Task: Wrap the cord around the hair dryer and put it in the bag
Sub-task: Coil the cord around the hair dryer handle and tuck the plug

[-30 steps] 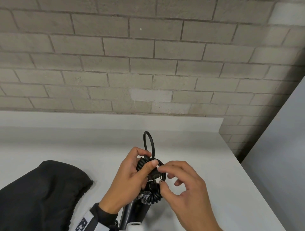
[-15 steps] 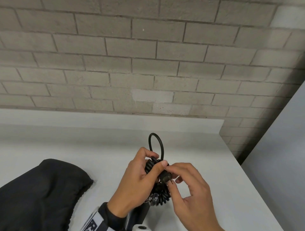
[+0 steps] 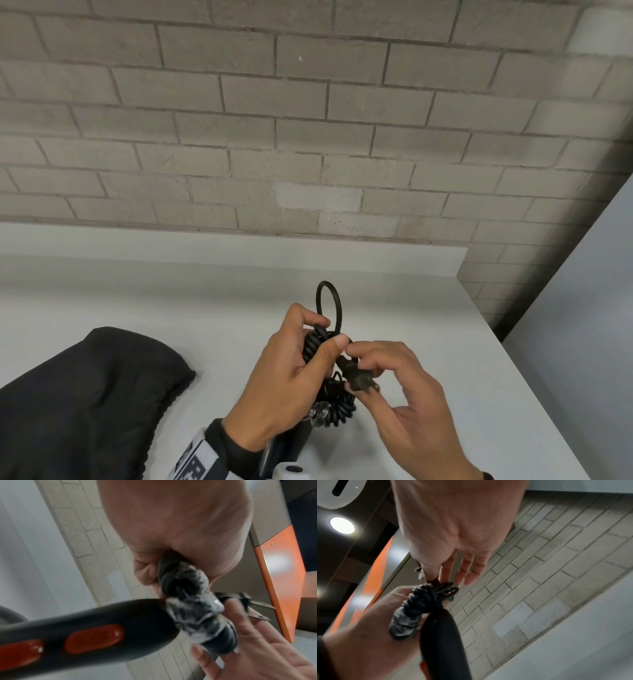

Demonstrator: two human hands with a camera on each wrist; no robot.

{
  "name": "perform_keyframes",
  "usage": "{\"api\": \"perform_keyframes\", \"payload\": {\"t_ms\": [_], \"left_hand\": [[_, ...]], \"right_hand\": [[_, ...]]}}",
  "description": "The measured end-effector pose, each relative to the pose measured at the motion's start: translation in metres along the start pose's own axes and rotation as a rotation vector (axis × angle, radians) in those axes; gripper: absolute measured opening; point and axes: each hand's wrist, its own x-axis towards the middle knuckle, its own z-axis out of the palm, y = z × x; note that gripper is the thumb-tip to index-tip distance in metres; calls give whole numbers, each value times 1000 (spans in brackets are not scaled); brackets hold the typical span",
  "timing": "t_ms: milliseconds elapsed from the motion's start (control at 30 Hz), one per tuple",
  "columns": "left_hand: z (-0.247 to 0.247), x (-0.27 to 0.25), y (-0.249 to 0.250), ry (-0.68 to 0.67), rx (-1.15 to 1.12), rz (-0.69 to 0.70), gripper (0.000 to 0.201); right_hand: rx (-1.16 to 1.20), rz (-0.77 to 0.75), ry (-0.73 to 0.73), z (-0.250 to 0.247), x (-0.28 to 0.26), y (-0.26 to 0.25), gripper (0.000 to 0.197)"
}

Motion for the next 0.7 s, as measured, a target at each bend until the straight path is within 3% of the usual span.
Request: {"api": "perform_keyframes", "payload": {"t_ms": [133,200,267,500,700], "left_hand": [[-7,2,-4,45,17,14,34],[-8,1,-4,39,93,45,48],[-8,0,-1,14,188,88,62],[-10,1,0,-4,267,135,33],[-11,-1,2,-33,301,171,20]], "right_hand": [[303,177,143,3,-6,-14,22],[409,224,188,4,-4,-21,16],[460,242,235,2,-1,-26,24],[638,260,367,-15,14,-43,34],[671,295,340,-35,35,-50,35]]}}
